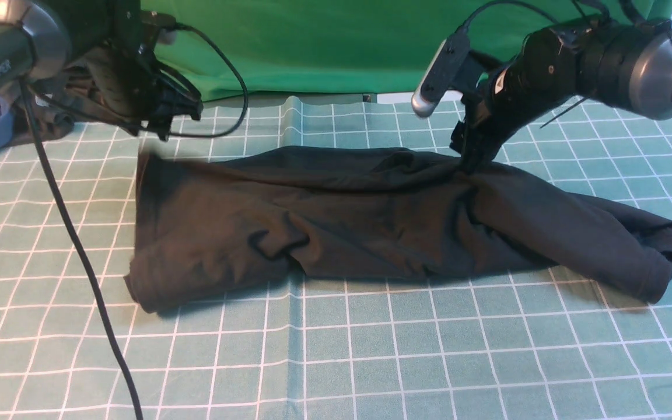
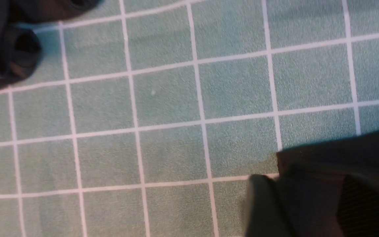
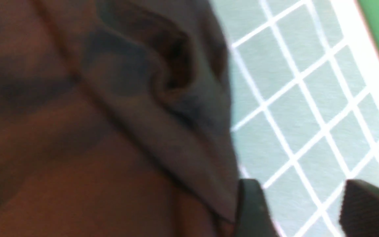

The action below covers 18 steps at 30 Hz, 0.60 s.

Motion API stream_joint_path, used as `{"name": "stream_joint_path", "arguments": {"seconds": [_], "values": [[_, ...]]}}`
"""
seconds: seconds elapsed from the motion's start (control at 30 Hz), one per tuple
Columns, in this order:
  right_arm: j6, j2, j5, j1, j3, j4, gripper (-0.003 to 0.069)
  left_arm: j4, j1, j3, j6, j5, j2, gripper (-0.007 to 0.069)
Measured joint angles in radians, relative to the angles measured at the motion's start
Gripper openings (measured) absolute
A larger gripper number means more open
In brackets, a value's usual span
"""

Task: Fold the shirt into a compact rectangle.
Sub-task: 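Fold the black garment in half by bringing its near edge over to the far edge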

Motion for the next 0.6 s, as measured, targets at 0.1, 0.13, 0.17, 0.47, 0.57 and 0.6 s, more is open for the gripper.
{"name": "stream_joint_path", "arguments": {"seconds": [0.1, 0.13, 0.17, 0.47, 0.57, 0.6], "values": [[0.132, -0.049, 0.062, -0.002, -0.023, -0.053, 0.0413, 0.008, 0.002, -0.065, -0.025, 0.104, -0.025, 0.0412], [0.169, -0.076, 0.085, -0.002, -0.028, -0.061, 0.0406, 0.002, 0.003, -0.088, -0.024, 0.142, -0.040, 0.0412], [0.218, -0.111, 0.121, -0.002, -0.038, -0.069, 0.0377, -0.014, 0.005, -0.109, -0.016, 0.183, -0.062, 0.0392], [0.297, -0.309, 0.429, -0.028, -0.044, -0.072, 0.0039, -0.288, -0.043, 0.089, 0.063, 0.235, -0.337, 0.0015], [0.304, -0.339, 0.506, -0.056, -0.030, -0.058, 0.0028, -0.289, -0.089, 0.292, 0.028, 0.238, -0.442, 0.0004], [0.304, -0.347, 0.517, -0.063, -0.021, -0.048, 0.0027, -0.289, -0.102, 0.349, 0.012, 0.240, -0.467, 0.0003]]}}
